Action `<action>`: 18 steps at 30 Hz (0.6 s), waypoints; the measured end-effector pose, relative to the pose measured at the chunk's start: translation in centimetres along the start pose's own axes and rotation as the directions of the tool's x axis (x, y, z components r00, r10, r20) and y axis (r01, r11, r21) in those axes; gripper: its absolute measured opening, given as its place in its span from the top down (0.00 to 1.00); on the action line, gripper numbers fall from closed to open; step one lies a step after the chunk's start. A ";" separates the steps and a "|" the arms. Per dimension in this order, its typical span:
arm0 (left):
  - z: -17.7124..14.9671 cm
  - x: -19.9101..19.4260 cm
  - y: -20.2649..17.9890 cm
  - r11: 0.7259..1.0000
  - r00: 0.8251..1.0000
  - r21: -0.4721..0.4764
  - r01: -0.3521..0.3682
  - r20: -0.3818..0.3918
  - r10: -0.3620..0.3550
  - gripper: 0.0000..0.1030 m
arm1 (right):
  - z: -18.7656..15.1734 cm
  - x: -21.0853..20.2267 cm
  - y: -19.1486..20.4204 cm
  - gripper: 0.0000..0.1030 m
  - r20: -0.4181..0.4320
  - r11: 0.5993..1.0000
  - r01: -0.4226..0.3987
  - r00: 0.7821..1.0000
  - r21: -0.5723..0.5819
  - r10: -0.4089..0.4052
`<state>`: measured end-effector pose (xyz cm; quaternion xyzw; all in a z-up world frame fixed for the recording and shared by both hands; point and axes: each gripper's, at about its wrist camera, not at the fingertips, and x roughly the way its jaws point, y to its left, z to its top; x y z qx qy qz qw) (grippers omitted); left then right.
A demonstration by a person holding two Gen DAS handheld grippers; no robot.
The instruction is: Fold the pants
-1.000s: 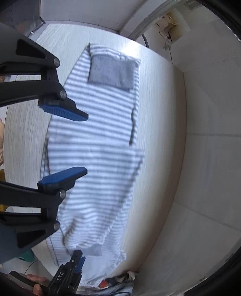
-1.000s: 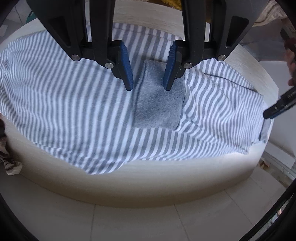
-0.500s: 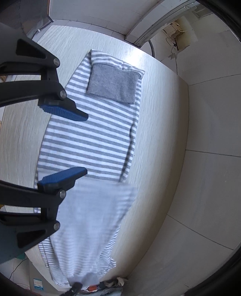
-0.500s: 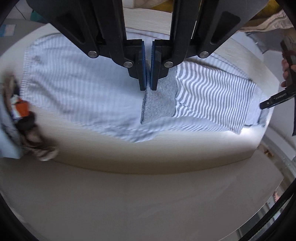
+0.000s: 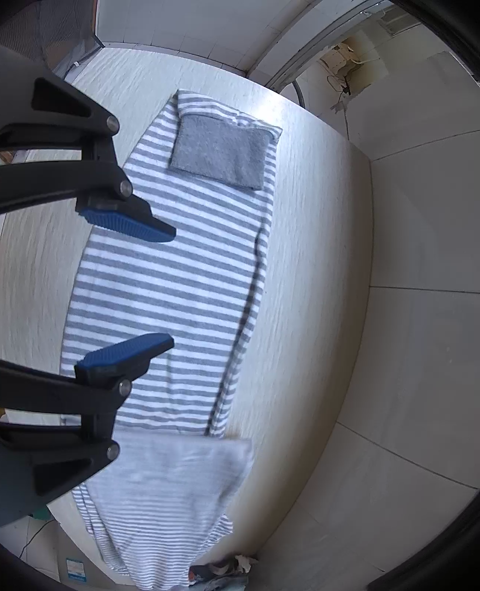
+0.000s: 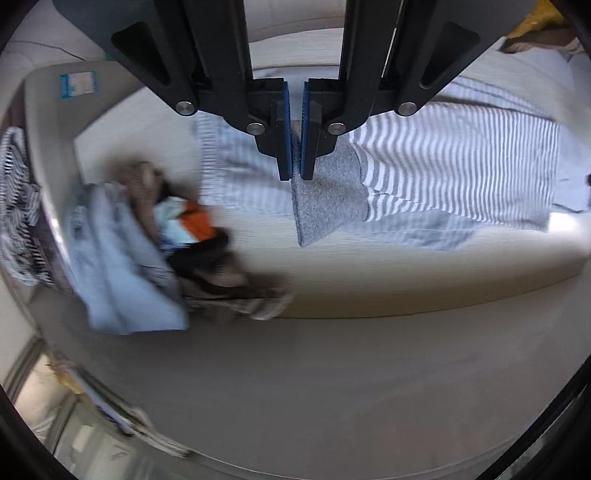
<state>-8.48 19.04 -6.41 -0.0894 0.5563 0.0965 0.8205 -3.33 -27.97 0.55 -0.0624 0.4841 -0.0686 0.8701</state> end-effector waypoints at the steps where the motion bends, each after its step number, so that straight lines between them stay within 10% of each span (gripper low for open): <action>1: 0.0 0.0 -0.1 1.000 1.000 0.000 -0.002 0.001 0.002 0.48 | -0.1 0.3 -0.6 0.95 -0.007 1.000 0.007 1.000 0.011 -0.007; 10: -0.2 -0.4 0.2 0.999 0.999 -0.003 -0.038 0.009 0.038 0.48 | -1.6 8.3 -1.6 0.82 -0.211 0.999 0.036 0.977 0.033 -0.028; 12: -0.2 -0.6 1.0 0.998 0.998 -0.004 -0.059 0.019 0.059 0.48 | -1.9 8.7 -1.4 0.66 -0.212 0.997 0.061 0.976 0.053 -0.048; 18: -0.1 -1.1 4.6 0.993 0.993 -0.038 -0.111 0.030 0.113 0.48 | -0.9 5.5 1.2 0.66 -0.140 0.998 0.022 0.990 0.056 -0.014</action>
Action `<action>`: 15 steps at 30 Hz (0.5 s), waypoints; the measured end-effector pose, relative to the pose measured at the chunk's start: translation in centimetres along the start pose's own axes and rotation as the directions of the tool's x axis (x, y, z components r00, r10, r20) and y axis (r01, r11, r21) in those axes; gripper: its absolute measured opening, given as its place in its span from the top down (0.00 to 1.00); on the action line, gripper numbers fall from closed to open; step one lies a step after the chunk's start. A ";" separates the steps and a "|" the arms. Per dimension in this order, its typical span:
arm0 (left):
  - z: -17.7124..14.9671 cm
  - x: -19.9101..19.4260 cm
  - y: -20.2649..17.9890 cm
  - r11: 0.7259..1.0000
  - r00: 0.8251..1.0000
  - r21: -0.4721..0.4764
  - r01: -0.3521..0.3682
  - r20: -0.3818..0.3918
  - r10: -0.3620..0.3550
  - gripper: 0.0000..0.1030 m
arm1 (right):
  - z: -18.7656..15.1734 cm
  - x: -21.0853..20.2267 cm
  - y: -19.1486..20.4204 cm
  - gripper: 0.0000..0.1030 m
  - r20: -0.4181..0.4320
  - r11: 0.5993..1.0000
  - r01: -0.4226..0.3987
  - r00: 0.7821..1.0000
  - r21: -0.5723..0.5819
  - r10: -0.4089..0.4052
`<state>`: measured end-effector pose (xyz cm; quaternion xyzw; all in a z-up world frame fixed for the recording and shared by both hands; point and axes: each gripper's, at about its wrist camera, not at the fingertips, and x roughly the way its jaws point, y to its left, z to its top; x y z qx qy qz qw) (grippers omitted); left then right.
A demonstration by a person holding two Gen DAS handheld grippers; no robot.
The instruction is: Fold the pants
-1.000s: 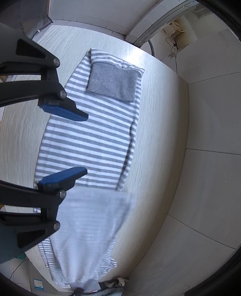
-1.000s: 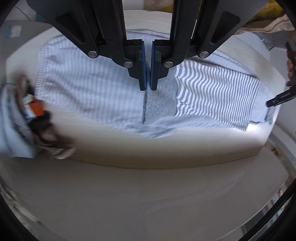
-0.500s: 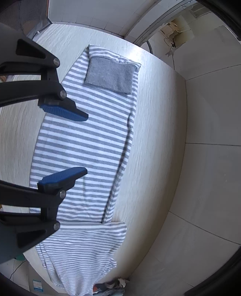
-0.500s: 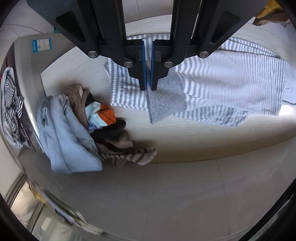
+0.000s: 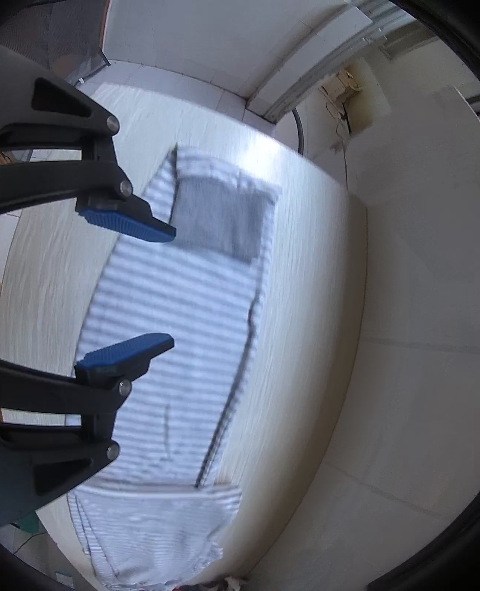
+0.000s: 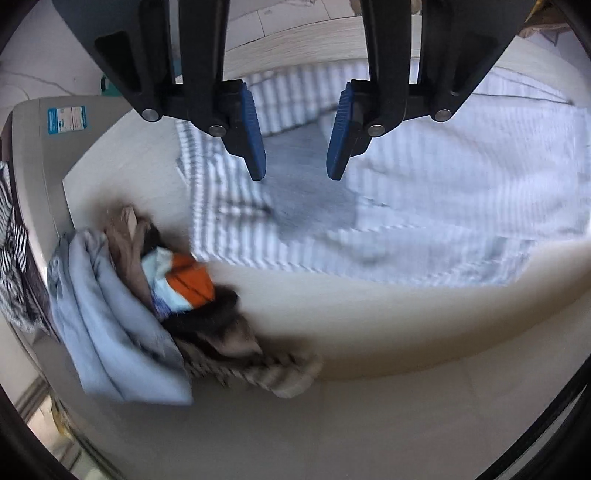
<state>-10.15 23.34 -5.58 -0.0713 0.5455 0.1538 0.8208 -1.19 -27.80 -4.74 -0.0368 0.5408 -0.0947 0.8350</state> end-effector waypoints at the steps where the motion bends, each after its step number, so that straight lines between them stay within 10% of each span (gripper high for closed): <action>1: 0.1 0.0 0.7 1.000 1.000 -0.008 -0.008 0.002 0.008 0.48 | 0.1 -0.6 0.7 0.66 0.011 1.000 -0.010 1.000 -0.012 0.010; 15: 0.8 2.4 4.2 1.000 1.000 0.010 0.021 -0.023 -0.021 0.47 | -1.5 -2.6 14.1 0.66 -0.046 0.955 -0.234 0.972 -0.184 0.229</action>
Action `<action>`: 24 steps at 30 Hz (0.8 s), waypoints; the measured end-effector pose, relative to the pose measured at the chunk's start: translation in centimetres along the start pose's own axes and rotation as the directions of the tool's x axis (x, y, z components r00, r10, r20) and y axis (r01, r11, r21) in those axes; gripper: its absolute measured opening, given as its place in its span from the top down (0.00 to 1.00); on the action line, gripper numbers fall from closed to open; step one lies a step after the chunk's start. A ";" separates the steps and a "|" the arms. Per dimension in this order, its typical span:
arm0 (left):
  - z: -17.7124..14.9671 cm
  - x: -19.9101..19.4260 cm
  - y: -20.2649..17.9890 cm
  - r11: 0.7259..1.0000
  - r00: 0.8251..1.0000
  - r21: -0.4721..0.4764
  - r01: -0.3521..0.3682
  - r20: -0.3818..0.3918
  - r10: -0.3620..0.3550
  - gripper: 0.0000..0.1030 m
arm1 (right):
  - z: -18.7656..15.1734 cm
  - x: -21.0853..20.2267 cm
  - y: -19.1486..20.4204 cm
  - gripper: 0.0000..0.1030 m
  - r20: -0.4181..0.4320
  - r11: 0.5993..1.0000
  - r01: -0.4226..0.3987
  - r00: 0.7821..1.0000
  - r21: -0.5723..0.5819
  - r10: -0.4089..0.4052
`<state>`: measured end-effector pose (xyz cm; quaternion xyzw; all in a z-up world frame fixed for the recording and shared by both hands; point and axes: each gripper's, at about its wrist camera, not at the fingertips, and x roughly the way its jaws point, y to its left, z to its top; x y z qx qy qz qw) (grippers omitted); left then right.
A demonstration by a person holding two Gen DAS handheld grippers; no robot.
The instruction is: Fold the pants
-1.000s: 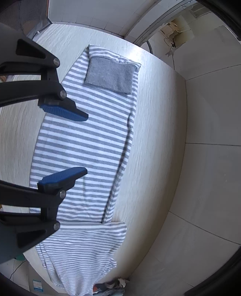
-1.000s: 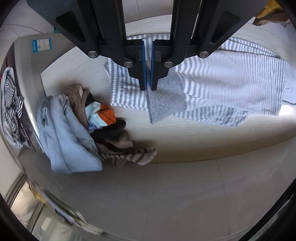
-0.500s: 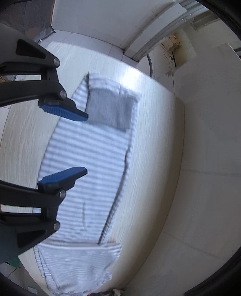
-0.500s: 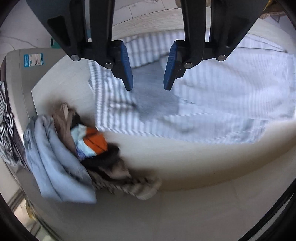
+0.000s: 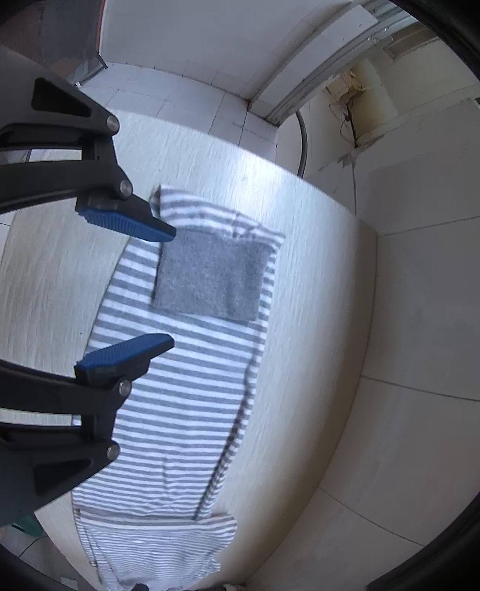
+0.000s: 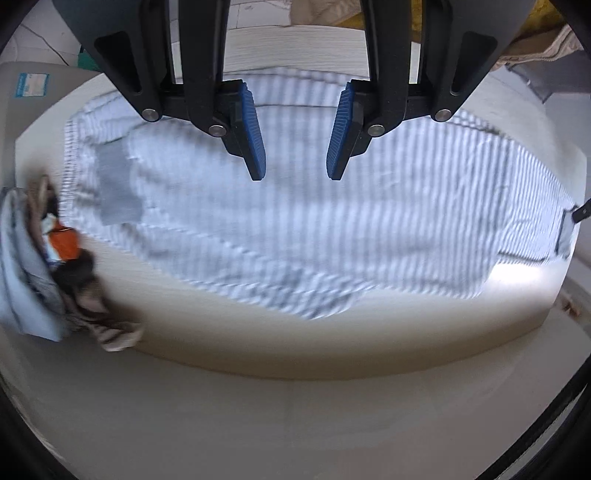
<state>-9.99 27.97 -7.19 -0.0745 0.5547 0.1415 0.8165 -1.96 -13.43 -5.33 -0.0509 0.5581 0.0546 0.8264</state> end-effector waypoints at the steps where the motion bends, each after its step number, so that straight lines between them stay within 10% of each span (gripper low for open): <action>1: 0.1 0.4 0.0 1.000 1.000 0.001 0.012 -0.007 -0.012 0.47 | 0.0 0.2 0.7 0.66 -0.008 1.000 -0.010 1.000 -0.004 0.010; 14: 0.2 3.3 0.8 0.998 0.999 0.053 0.021 -0.033 -0.019 0.49 | -1.3 1.0 7.0 0.66 -0.048 0.997 -0.057 0.997 -0.050 0.055; 24: 0.2 2.8 3.0 0.998 0.999 0.043 0.036 -0.028 -0.035 0.88 | -1.5 3.2 9.7 0.65 -0.086 0.997 -0.045 0.995 -0.055 0.040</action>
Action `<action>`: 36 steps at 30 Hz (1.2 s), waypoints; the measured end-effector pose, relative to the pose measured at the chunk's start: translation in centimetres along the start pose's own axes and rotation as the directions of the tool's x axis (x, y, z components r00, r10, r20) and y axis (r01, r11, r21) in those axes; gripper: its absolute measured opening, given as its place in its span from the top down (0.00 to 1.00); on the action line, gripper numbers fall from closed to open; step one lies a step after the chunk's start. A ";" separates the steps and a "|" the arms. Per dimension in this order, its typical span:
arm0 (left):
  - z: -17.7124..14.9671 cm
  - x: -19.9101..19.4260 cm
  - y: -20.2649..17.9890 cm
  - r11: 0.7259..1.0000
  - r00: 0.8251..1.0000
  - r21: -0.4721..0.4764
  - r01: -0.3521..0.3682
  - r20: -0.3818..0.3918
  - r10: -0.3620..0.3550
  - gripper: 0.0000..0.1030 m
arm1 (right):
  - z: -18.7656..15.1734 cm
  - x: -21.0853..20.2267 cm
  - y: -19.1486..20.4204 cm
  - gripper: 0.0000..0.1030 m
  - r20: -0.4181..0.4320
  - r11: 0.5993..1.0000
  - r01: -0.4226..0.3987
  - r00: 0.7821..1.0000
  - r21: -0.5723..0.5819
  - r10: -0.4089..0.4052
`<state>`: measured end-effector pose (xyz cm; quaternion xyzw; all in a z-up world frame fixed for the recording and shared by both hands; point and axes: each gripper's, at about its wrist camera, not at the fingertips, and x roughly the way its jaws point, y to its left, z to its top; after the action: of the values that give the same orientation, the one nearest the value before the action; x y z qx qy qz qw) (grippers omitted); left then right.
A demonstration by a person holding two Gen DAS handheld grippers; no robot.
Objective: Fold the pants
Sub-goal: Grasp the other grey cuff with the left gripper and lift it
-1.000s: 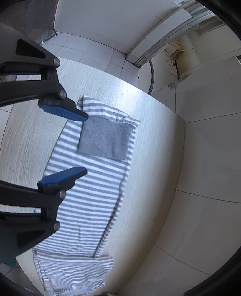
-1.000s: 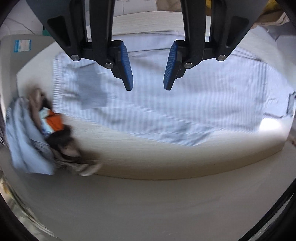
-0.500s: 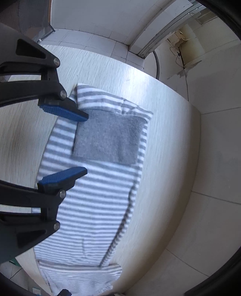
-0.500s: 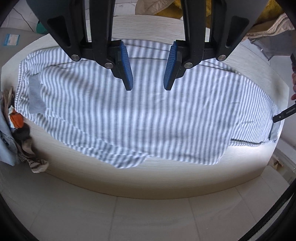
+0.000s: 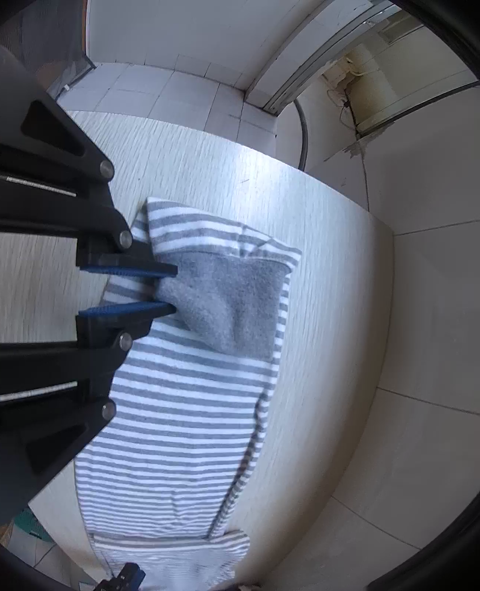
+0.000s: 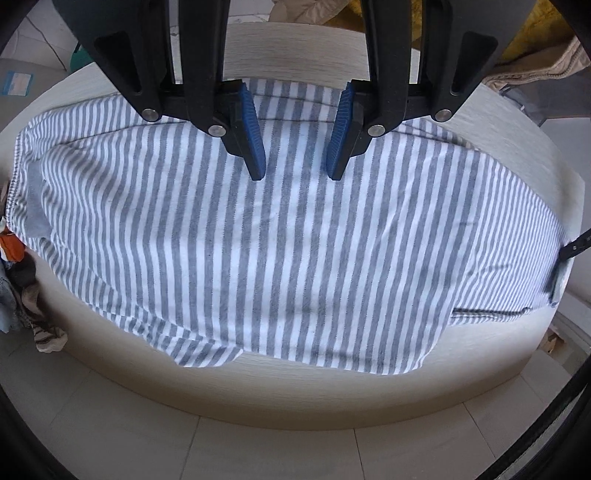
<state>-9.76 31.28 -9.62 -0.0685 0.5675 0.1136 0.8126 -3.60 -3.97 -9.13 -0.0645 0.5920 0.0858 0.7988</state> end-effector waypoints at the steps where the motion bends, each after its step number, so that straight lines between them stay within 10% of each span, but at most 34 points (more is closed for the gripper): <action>1: 0.1 0.0 0.1 1.000 1.000 0.003 0.003 0.000 -0.003 0.88 | 0.0 0.1 0.1 0.65 -0.001 1.000 -0.001 1.000 0.009 0.001; 7: 0.1 -0.2 0.3 1.000 1.000 0.010 0.028 0.012 -0.028 0.91 | 0.0 0.4 0.6 0.61 0.003 0.999 -0.008 1.000 0.044 0.008; 12: 0.2 -1.2 0.8 0.998 0.997 0.012 0.064 0.036 -0.064 0.91 | 0.7 0.7 1.6 0.34 -0.007 1.000 -0.015 1.000 0.009 0.015; 36: 1.1 -12.8 -5.3 0.938 0.920 0.109 0.328 0.187 -0.343 0.92 | -0.6 -4.4 -1.2 0.33 0.061 1.000 -0.026 0.998 0.014 0.025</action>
<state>-11.56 25.04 2.64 -0.1219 0.4653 -0.0426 0.8757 -5.17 -5.50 -5.05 -0.0485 0.5688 0.0936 0.8157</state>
